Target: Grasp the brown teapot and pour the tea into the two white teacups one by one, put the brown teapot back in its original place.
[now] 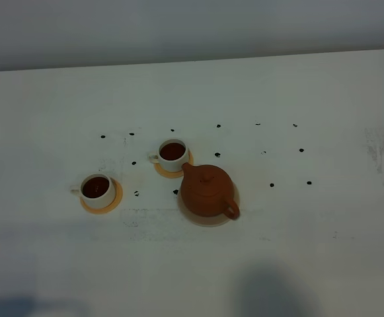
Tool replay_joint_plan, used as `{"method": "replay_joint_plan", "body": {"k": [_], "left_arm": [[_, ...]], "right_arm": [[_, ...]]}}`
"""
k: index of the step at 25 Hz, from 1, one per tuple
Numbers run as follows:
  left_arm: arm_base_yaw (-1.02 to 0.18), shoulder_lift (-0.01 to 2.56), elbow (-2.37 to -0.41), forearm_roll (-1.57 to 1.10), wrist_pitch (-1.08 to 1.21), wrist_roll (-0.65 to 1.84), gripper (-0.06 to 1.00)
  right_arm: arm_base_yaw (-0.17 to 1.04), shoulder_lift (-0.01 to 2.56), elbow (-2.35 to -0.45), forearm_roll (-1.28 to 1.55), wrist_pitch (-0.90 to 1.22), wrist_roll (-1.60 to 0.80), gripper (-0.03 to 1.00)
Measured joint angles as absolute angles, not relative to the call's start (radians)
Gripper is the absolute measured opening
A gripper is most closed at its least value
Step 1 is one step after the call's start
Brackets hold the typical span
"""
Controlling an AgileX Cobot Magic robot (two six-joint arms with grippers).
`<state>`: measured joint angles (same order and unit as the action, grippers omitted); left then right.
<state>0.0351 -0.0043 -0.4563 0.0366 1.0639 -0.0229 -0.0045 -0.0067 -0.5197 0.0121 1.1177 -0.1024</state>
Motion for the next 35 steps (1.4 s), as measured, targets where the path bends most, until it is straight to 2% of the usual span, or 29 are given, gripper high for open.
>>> {"method": "replay_joint_plan", "body": {"k": [35], "left_arm": [[0.035, -0.004, -0.456, 0.037, 1.064, -0.022, 0.3]], "right_arm": [[-0.005, -0.007, -0.52, 0.012, 1.118, -0.102, 0.22]]}}
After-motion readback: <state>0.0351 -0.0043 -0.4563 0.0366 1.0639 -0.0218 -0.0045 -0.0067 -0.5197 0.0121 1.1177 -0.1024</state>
